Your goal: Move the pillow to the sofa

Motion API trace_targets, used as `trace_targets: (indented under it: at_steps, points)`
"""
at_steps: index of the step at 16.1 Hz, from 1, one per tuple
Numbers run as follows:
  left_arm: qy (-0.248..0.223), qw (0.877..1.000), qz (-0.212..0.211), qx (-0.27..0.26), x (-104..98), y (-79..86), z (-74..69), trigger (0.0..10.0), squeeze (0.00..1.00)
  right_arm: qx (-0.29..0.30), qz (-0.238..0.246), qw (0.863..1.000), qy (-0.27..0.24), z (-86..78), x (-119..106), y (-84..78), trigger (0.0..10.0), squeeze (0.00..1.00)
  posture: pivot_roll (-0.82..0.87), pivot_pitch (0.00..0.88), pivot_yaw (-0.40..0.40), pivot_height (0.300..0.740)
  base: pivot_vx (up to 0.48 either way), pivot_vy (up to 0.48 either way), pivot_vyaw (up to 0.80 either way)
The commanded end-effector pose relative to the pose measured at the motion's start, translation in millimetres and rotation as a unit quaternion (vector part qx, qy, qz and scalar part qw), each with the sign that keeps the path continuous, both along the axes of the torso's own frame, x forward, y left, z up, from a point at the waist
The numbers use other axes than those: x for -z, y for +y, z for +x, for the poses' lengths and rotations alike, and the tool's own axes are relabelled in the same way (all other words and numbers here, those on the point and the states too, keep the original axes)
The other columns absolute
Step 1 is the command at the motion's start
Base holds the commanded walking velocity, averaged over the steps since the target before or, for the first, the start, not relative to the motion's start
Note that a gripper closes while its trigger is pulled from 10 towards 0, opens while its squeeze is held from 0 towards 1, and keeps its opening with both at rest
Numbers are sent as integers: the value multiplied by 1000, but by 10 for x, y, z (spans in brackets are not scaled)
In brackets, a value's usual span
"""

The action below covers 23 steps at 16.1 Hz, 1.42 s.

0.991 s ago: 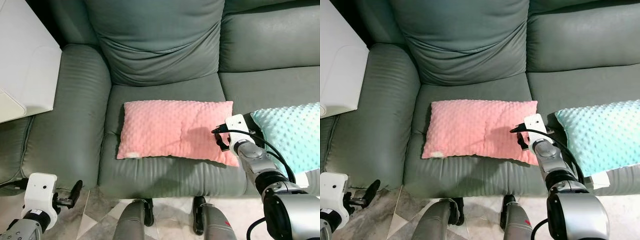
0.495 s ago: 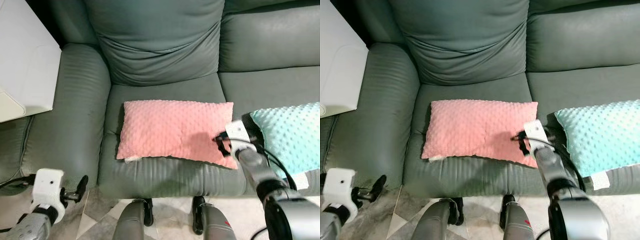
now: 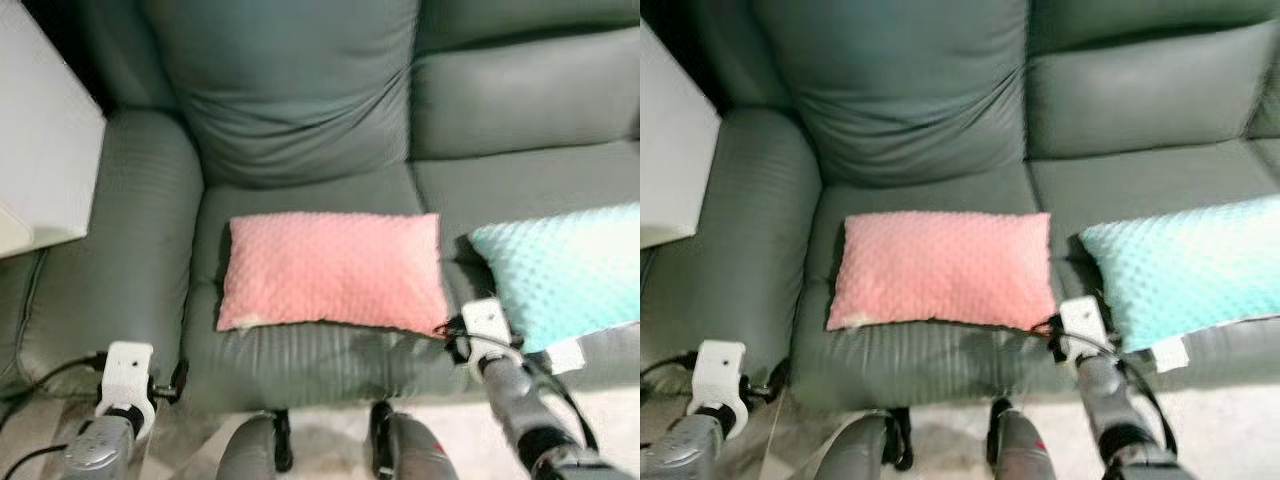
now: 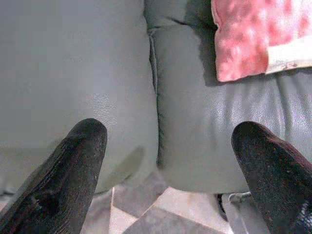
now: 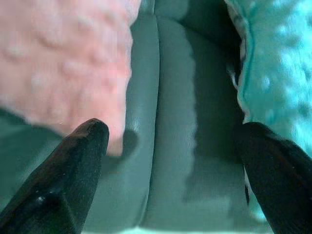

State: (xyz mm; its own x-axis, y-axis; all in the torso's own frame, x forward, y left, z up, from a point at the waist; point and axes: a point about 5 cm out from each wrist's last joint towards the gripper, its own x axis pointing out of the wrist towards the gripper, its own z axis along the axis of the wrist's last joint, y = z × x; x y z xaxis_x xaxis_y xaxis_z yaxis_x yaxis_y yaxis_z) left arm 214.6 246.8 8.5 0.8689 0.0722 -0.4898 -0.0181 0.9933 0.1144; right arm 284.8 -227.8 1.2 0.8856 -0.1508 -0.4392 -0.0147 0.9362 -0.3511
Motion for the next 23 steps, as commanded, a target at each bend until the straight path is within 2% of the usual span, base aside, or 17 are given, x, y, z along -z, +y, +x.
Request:
trace_targets:
  at_steps: [1,2,3,4,5,6,7,8,9,11,12,15,16,20,23]
  points:
    - [25,999,10,-24,150,109,-69,10000,0,2,13,1000,13,-89,97,55,10000,0,-8,130,49,740,0,0,0]
    - [25,999,10,-24,150,109,-69,10000,0,2,13,1000,13,-89,97,55,10000,0,-8,130,49,740,0,0,0]
    - [34,999,15,-33,227,88,28,10000,0,-3,18,1000,25,-139,153,92,10000,0,-46,75,30,740,0,0,0]
    - [40,998,21,-43,274,64,108,10000,0,-18,24,999,39,-198,220,157,10000,0,-57,55,24,740,0,0,0]
    - [51,997,25,-50,336,31,141,10000,0,-42,52,996,51,-264,291,271,10000,0,-68,34,18,740,0,0,0]
    - [71,996,32,-53,400,-10,139,10000,0,-60,51,995,66,-311,341,324,10000,0,-77,3,9,740,0,0,0]
    - [97,993,39,-48,491,-95,130,10000,0,-70,37,992,101,-388,426,356,10000,0,-86,0,-6,740,0,0,0]
    - [111,992,40,-46,538,-128,100,10000,0,-74,32,990,119,-423,466,386,10000,0,-88,0,-13,740,0,0,0]
    - [136,988,36,-59,610,-146,41,10000,0,-95,7,984,151,-482,529,435,10000,0,-87,0,-24,740,0,0,0]
    - [186,979,28,-81,747,-168,-131,10000,0,-90,31,979,180,-563,601,497,10000,0,-79,0,-33,740,0,0,0]
    - [208,975,28,-75,808,-217,-208,10000,0,-58,55,980,184,-571,610,482,10000,0,-80,0,-34,740,0,0,0]
    - [235,971,15,-53,880,-346,-281,10000,0,-61,45,979,190,-546,596,453,10000,0,-90,0,-29,740,0,0,0]
    - [238,968,7,-74,885,-314,-299,10000,0,-46,52,978,197,-559,605,425,10000,0,-88,0,-32,740,0,0,0]
    - [247,966,3,-75,893,-272,-329,10000,0,-8,71,971,228,-734,704,332,10000,0,-80,0,-30,740,0,0,0]
    - [254,964,0,-80,907,-229,-377,10000,0,-12,62,968,241,-800,732,274,10000,0,-81,0,-25,740,0,0,0]
